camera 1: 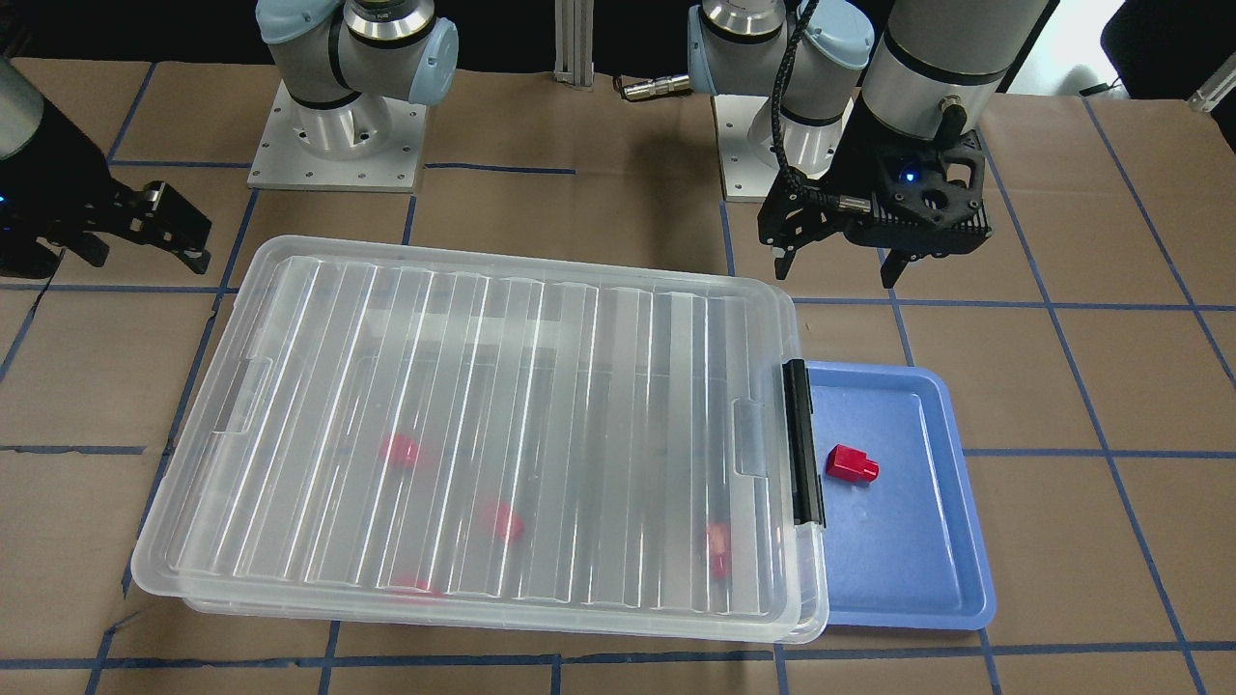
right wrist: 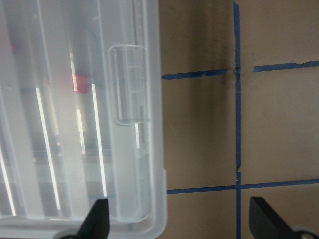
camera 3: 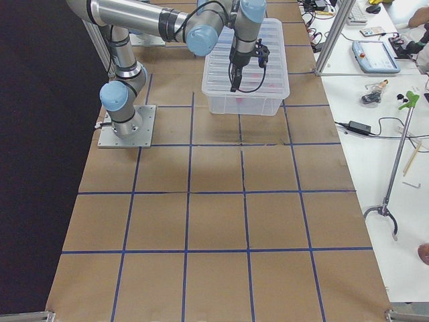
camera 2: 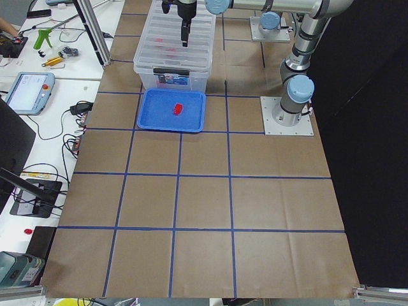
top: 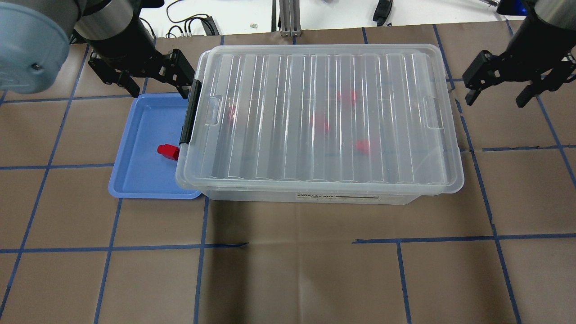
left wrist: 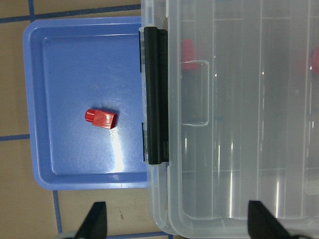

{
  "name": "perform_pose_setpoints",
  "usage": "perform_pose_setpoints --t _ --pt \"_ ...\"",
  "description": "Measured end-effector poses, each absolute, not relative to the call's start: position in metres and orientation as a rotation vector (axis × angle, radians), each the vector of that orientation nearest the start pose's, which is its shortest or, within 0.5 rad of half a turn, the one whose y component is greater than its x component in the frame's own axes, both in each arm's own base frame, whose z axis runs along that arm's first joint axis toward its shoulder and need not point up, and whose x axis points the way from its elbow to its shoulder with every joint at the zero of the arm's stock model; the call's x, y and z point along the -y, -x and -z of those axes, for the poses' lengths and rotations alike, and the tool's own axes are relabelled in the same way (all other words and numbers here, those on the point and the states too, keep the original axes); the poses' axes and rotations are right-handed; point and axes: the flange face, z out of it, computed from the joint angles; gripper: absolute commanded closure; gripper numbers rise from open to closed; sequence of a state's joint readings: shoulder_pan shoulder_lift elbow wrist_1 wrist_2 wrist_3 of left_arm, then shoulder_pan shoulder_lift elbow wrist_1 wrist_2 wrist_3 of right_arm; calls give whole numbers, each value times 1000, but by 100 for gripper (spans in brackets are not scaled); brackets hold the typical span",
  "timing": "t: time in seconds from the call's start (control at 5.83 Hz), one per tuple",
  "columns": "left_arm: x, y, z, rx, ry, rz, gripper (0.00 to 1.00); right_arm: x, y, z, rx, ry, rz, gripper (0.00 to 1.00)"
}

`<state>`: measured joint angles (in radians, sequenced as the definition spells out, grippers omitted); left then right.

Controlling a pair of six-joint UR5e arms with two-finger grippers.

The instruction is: Place red block in blue tray from box

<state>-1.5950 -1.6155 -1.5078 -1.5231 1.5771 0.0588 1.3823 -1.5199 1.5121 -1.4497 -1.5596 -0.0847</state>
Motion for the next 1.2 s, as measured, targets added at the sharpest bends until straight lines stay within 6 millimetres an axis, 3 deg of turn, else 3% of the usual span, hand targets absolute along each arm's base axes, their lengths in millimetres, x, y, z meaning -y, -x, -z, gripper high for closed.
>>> perform_pose_setpoints --t 0.17,0.34,0.51,1.2 --pt "513 144 -503 -3129 -129 110 1 512 -89 -487 -3116 -199 -167 0" --pt "513 144 -504 -3129 -130 113 1 506 -122 -487 -3123 -217 -173 0" --pt "513 144 -504 -3129 -129 113 1 502 -131 -487 -3132 -220 -177 0" --pt "513 143 -504 -3129 -129 115 1 498 -124 -495 -3139 -271 -139 0"
